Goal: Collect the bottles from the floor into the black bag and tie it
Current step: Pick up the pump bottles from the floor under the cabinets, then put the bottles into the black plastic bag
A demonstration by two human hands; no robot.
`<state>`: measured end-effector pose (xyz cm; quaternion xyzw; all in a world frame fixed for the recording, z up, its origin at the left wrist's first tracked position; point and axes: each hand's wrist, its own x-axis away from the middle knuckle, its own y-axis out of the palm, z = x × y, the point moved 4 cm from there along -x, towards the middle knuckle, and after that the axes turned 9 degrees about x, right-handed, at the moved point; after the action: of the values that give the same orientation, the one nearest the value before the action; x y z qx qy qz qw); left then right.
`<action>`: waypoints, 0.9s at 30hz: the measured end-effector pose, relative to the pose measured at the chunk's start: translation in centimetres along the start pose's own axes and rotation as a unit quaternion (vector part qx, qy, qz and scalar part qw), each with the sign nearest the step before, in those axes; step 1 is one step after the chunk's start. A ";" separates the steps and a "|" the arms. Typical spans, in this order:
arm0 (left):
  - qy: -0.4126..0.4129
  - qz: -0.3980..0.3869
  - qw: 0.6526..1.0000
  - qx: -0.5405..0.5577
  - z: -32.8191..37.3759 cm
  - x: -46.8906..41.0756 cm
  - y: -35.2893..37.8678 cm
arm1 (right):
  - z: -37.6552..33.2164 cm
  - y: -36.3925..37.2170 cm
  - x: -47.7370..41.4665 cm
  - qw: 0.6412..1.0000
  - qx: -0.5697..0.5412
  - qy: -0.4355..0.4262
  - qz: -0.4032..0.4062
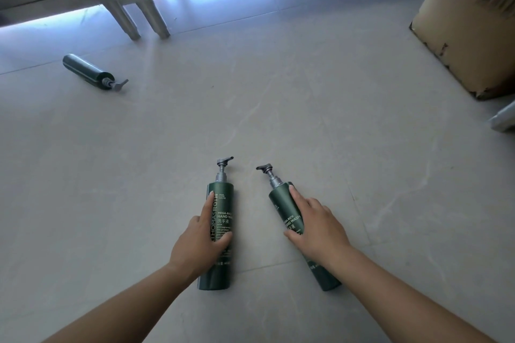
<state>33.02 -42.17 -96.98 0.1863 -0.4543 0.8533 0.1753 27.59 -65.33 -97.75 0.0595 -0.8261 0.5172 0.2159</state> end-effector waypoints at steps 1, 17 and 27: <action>0.000 0.003 1.000 0.009 -0.2 -0.1 0.0 | 0.0 0.0 -0.1 1.000 -0.004 -0.001 0.000; 0.003 -0.036 0.979 0.199 14.5 12.5 -22.7 | -11.9 -23.3 10.8 0.975 -0.218 0.022 -0.027; 0.083 -0.022 0.974 0.210 37.1 33.6 -47.9 | -22.9 -56.2 30.8 0.948 -0.317 0.006 0.042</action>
<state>32.13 -43.80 -27.68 0.1575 -0.2446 0.9380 0.1882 24.70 -67.11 -29.81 -0.0501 -0.9478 0.2379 0.2064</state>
